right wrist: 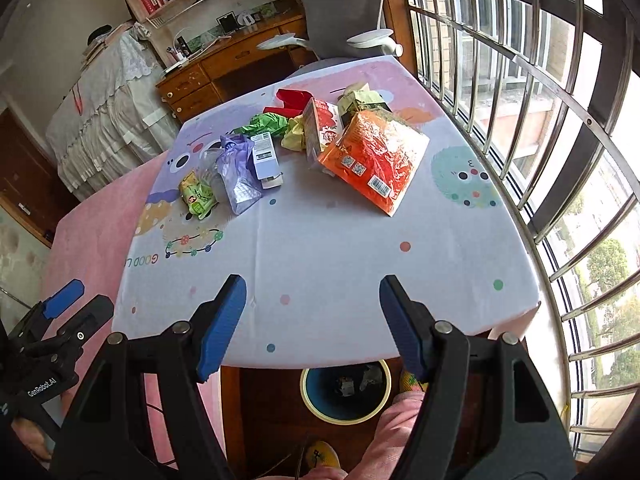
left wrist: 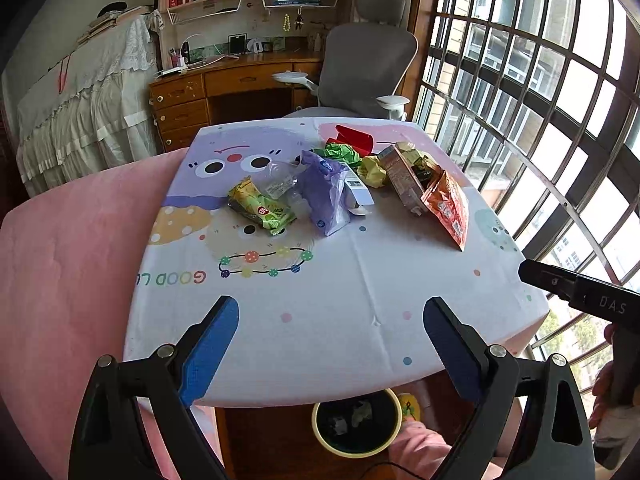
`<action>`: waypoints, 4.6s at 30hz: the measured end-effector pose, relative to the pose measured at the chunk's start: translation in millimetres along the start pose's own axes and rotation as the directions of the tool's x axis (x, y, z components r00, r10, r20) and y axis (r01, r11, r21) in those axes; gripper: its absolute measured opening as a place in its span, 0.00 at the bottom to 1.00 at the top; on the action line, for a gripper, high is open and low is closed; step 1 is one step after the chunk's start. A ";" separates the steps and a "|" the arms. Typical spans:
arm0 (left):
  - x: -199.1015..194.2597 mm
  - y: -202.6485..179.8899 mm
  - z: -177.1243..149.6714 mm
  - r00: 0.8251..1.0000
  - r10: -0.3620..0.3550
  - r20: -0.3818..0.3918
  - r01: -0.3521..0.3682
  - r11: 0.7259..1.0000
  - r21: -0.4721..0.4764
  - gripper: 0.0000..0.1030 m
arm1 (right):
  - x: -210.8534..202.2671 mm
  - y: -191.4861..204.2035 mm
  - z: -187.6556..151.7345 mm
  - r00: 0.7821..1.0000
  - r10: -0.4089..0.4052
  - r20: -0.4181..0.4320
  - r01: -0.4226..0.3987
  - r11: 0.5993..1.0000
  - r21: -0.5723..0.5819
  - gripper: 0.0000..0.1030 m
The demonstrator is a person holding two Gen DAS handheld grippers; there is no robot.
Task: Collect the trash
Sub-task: 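Grasp the orange foil snack bag with the right tool while the left tool grasps the pink strawberry carton, then carry both items down over the bin and open both tools to drop them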
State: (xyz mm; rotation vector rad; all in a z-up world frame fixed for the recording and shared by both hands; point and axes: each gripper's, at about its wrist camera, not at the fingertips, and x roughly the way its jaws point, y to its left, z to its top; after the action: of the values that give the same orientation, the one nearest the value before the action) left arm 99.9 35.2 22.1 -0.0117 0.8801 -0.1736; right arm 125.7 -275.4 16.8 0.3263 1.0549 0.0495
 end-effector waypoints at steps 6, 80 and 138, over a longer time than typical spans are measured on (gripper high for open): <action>70.3 -15.8 37.2 0.996 0.046 -0.074 -0.054 0.992 -0.113 0.92 | 64.7 -33.6 64.9 0.998 0.029 -0.053 -0.033 0.996 -0.084 0.65; 360.6 -158.6 196.1 0.895 -0.048 -0.443 -0.018 0.989 -0.145 0.36 | 243.9 -130.9 156.2 0.912 0.119 -0.393 -0.127 0.992 0.006 0.12; 263.2 20.0 -380.4 0.816 -0.253 -0.520 0.146 0.960 -0.239 0.37 | 328.7 -79.4 -359.7 0.870 0.090 -0.485 0.026 0.973 0.228 0.11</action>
State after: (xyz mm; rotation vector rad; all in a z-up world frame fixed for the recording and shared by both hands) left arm -25.0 37.1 -423.7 -0.2460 1.4728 -0.2997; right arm -29.5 -200.4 -445.8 0.5596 1.5723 0.0427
